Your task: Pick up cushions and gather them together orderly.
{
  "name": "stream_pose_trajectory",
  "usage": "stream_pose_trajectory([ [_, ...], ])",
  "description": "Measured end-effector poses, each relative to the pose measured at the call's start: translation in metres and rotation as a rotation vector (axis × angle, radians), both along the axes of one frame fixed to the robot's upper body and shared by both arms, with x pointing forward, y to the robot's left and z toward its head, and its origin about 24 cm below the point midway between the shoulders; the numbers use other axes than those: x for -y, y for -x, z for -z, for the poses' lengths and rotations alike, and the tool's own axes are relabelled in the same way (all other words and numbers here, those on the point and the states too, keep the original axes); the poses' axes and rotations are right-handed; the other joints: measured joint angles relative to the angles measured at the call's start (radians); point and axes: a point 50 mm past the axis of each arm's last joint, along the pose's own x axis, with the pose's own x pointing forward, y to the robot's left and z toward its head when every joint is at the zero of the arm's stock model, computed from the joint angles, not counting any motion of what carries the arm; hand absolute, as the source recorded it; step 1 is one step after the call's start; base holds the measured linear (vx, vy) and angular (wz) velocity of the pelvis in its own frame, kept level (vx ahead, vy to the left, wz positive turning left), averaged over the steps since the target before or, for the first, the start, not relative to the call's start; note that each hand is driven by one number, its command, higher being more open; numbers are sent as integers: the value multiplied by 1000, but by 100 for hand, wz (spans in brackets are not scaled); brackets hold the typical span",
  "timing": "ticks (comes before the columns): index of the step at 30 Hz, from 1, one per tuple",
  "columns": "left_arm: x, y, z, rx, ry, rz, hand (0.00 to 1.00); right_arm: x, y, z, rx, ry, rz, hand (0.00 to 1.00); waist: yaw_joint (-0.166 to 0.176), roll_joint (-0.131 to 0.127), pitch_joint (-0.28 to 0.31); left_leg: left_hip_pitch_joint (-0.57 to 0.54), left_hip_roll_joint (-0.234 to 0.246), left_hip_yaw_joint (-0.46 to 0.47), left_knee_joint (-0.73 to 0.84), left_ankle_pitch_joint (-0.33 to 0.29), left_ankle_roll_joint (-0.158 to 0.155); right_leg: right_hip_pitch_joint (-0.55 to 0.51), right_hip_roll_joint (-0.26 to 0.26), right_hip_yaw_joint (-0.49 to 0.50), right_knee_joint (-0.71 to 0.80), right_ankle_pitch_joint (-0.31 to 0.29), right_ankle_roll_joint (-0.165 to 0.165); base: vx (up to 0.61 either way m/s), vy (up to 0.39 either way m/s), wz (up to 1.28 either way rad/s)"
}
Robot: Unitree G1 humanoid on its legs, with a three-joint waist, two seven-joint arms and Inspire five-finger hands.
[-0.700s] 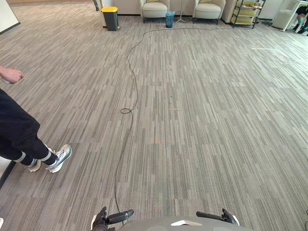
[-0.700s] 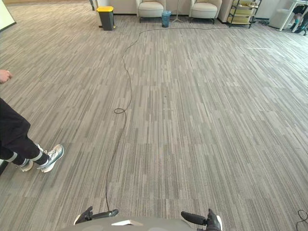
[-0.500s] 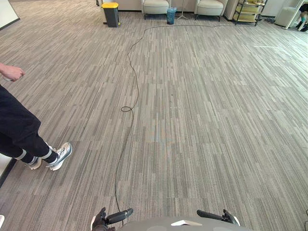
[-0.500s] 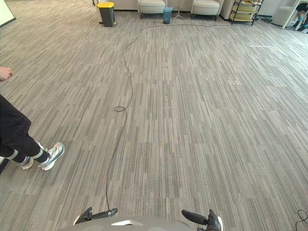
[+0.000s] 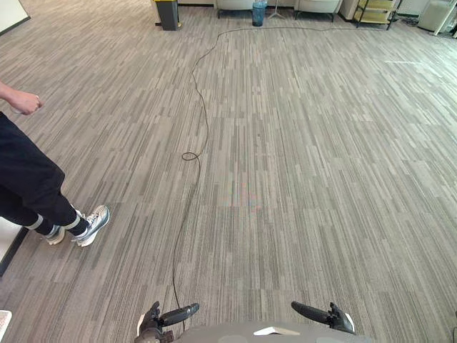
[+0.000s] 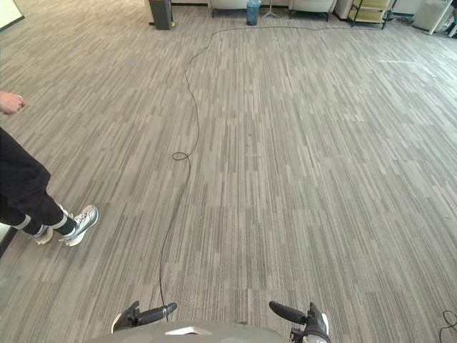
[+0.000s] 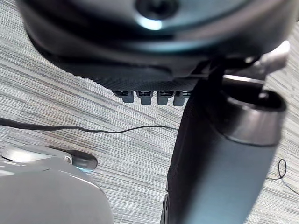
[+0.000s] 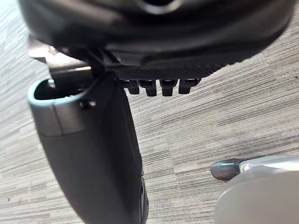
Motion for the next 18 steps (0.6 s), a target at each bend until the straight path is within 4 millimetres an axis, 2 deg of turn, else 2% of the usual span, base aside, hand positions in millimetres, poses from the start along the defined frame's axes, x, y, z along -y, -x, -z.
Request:
stream_pose_trajectory([
  [14, 0, 0, 0, -2, 2, 1, 100, -1, 1, 1, 4, -29, 41, 100, 1, -4, 4, -3, -3, -28, -36, 21, 7, 1, -2, -28, -24, 6, 0, -13, 4, 6],
  [18, -4, -9, -2, 24, -5, 0, 100, -3, -3, 0, 21, -40, 57, 100, -1, -14, 41, -31, -6, -51, 66, -29, -6, -4, -12, -60, 64, -59, -6, -36, -13, 26],
])
